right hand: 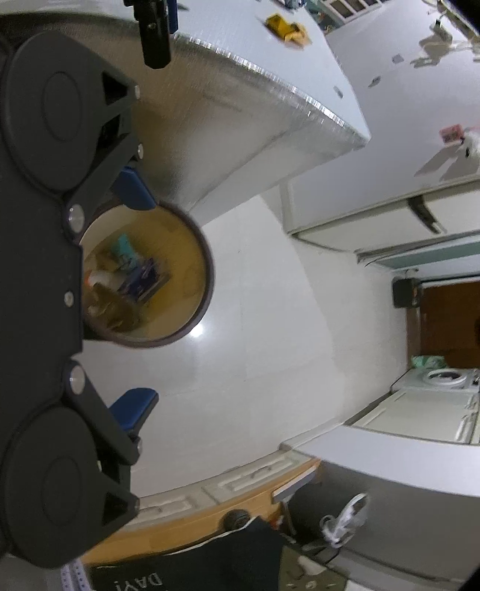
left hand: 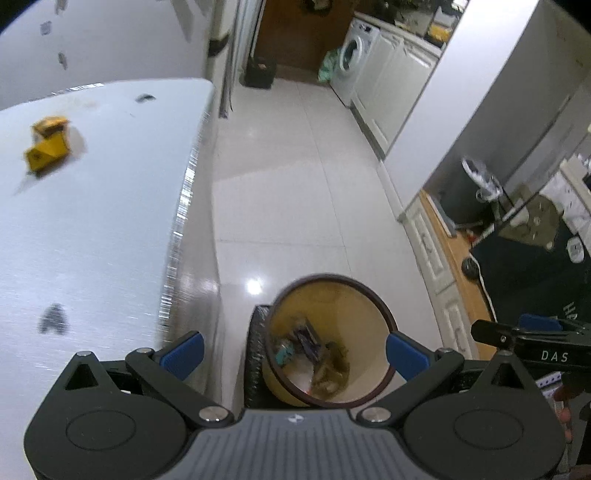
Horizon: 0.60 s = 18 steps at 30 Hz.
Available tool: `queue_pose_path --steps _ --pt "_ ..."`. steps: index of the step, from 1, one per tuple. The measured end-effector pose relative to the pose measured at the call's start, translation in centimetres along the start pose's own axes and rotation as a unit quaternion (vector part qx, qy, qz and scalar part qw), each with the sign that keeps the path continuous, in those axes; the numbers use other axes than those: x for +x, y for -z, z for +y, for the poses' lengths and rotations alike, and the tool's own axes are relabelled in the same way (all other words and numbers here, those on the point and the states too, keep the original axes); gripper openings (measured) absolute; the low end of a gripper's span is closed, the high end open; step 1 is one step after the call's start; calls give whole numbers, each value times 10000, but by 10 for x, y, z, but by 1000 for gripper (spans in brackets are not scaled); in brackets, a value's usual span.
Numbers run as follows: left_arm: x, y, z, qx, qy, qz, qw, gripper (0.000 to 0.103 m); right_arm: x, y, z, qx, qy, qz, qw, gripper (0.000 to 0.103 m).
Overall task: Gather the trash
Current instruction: 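Move both open tools up from the bin back toward the table, then reach the left tool to the blue crushed can and close on it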
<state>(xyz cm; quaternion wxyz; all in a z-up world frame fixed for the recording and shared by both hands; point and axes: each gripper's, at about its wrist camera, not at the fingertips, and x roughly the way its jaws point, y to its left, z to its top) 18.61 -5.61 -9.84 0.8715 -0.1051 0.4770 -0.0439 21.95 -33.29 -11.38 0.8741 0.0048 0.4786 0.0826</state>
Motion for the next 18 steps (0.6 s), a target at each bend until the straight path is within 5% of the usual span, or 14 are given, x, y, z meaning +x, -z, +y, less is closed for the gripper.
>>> queue_pose_path --steps 18 --pt "-104 14 142 -746 -537 -834 9923 103 -23 -17 159 -703 -643 -521 9941 103"
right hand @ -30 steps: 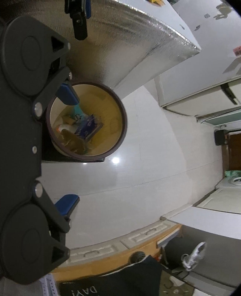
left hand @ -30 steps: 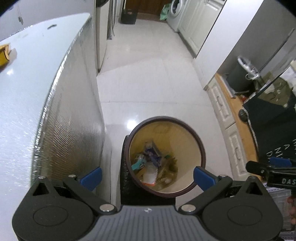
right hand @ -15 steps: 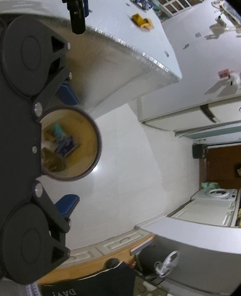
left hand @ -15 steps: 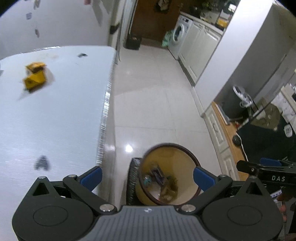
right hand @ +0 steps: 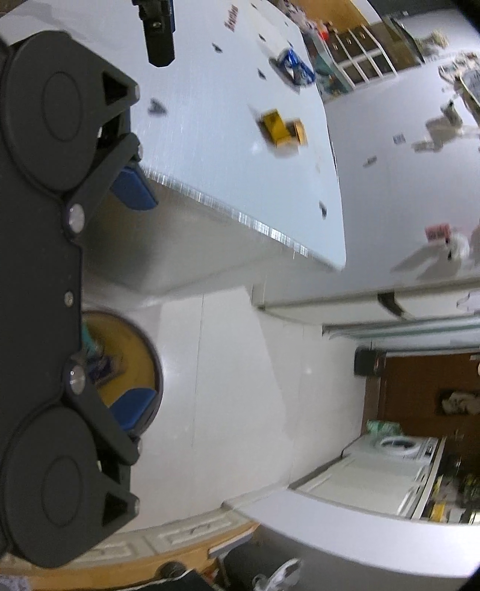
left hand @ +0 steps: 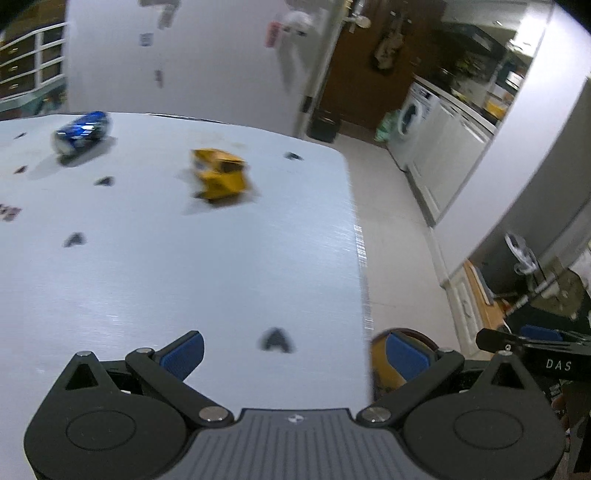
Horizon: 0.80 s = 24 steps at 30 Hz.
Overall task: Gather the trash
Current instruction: 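Reach the left tool to the blue crushed can and close on it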
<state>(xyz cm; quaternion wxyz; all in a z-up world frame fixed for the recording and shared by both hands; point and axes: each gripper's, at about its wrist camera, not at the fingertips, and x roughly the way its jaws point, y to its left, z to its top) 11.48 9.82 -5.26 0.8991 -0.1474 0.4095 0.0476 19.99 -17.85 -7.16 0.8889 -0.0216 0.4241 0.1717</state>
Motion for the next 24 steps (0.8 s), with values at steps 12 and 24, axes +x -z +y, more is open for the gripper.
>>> queue_pose_path --steps 12,24 --pt "-34 -23 96 -117 -522 -494 9973 103 22 -15 98 -406 -292 -146 9986 103" --pt "-3 -92 159 658 -1153 -941 9867 103 49 -68 161 -740 -425 -485 9952 103"
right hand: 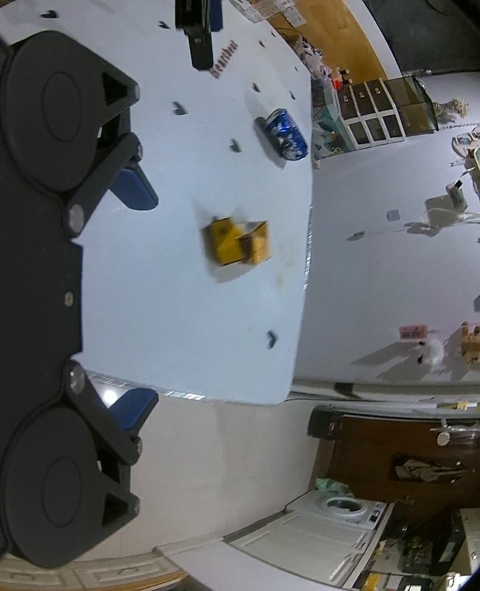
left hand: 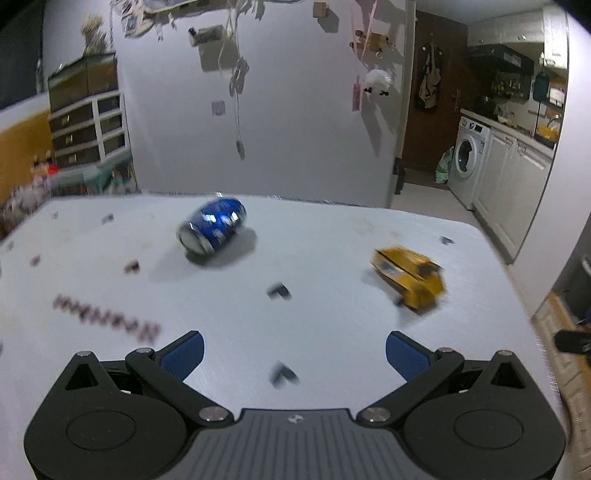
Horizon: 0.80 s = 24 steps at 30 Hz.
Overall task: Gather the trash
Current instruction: 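Reach the left tool to the blue crushed can and close on it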
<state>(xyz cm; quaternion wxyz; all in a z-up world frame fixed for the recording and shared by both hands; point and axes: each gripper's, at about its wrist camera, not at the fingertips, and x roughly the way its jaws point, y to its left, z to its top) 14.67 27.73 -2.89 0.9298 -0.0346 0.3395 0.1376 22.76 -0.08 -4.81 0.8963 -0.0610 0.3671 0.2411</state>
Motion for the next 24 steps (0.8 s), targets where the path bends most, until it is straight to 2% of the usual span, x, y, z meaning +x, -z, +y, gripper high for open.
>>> queue_pose_path --steps 6,10,16,19,24 --pt "51 -32 8 648 -350 -150 9972 103 24 -34 15 -79 -67 -114 9999 103" --pt "86 -49 5 1229 -669 -214 9899 98 40 -52 20 -118 -84 -108 9998 103" --pt "139 -69 4 2166 -1196 -218 9687 88 59 -65 23 -37 -80 -60 9999 103" --pt "165 -76 7 2490 -1318 -106 9594 84 66 -67 25 9 -112 -28 9999 103" --pt "200 -78 9 2989 -1454 147 9430 83 82 -71 29 93 -247 63 9996 103"
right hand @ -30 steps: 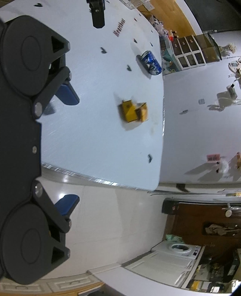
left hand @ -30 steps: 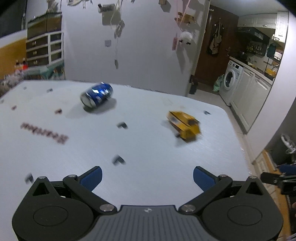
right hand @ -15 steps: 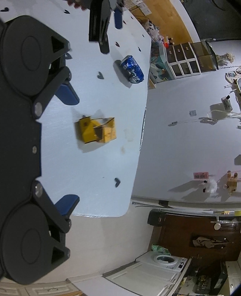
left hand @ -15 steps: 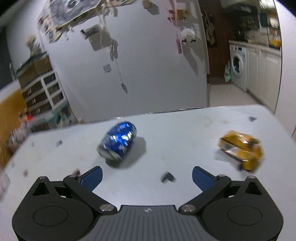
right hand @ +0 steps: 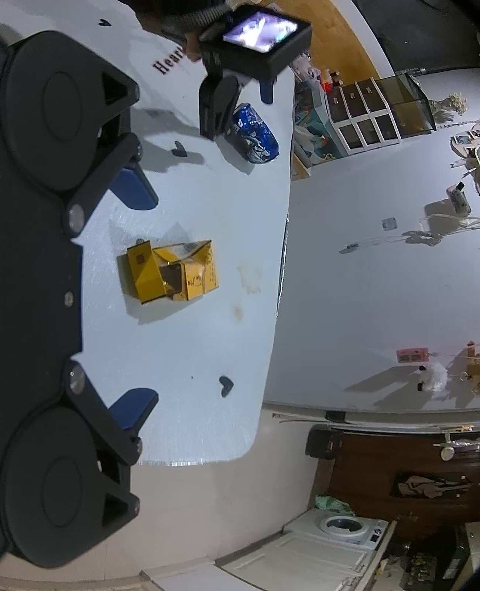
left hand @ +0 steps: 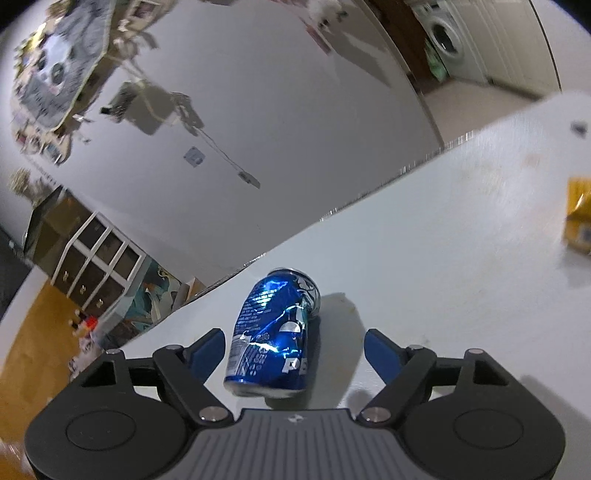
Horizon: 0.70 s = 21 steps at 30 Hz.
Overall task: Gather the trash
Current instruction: 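Reach the left tool to the blue crushed can and close on it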
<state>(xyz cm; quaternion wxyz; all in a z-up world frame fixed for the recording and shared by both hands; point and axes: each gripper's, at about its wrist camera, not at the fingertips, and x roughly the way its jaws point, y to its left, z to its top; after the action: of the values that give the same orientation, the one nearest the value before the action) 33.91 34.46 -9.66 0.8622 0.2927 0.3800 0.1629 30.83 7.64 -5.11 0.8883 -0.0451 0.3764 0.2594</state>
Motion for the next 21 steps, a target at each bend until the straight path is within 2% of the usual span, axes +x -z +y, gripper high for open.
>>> queue_pose_path --steps 3,7,12,14,16,19,21 --pt "17 1 -5 259 -75 137 9995 83 10 -2 2 9 -56 -5 10000 103" --pt "37 1 -4 345 -92 280 9990 82 21 -2 1 141 -138 33 9998 103" --pt "50 -4 -4 570 -163 171 9981 81 30 0 1 126 -147 99 9998 103" --pt "55 -6 -2 590 -104 187 9980 73 33 0 0 113 -129 114 9998 103" --pt "59 -7 2 595 -104 242 9979 55 38 -1 -1 110 -110 116 9998 103" --pt "62 -5 15 365 -105 253 9990 41 45 -4 -1 117 -190 134 9997 103" --pt "59 -2 27 72 49 256 9996 40 51 -6 1 73 -249 152 9995 103"
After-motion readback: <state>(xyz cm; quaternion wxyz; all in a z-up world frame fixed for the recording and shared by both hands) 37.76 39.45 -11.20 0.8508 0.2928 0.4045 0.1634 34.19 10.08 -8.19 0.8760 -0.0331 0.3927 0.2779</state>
